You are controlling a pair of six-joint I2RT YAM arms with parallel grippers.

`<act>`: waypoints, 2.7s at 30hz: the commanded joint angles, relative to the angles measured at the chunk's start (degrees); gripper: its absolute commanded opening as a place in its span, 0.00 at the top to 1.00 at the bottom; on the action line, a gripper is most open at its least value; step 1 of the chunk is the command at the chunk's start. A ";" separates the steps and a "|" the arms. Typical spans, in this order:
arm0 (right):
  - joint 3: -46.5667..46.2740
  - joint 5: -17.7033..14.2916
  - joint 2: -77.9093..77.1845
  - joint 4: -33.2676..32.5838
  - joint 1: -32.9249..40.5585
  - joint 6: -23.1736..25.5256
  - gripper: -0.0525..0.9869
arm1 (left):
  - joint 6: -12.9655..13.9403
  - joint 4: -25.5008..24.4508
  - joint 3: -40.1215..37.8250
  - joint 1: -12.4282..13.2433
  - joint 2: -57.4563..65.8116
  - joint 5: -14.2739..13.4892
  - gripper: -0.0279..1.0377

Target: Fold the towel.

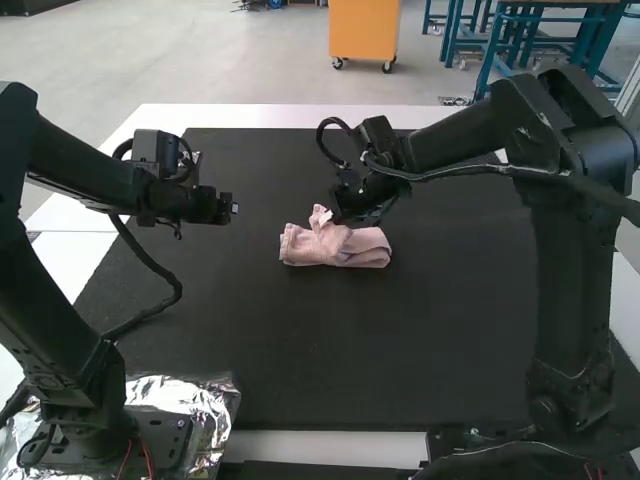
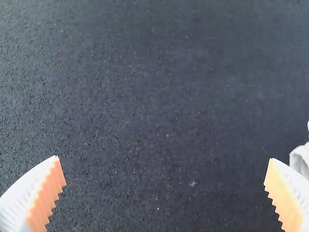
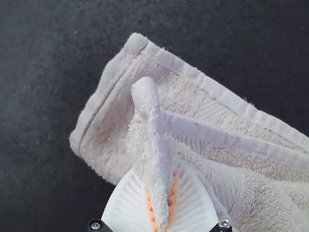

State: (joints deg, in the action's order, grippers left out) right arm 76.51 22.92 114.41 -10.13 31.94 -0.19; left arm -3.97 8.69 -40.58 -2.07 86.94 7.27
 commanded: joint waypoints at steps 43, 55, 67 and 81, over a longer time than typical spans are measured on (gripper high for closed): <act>-9.10 5.65 -2.35 17.95 -0.65 4.40 0.97 | -1.13 0.80 0.06 -0.31 -1.86 -0.50 0.06; -8.57 5.65 1.43 19.80 2.16 6.07 0.97 | -1.57 1.51 0.06 -0.31 -1.51 -0.41 0.06; -6.64 5.65 9.34 25.25 1.72 6.51 0.97 | -1.57 2.74 0.06 -0.31 -1.24 -0.41 0.06; -4.88 5.56 1.78 26.39 1.10 8.10 0.97 | -2.45 1.51 -2.75 -0.31 -2.30 -0.41 0.06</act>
State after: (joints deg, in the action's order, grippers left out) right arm 69.67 28.12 123.98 15.62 33.61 6.52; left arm -5.48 10.39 -40.73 -2.04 86.94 7.27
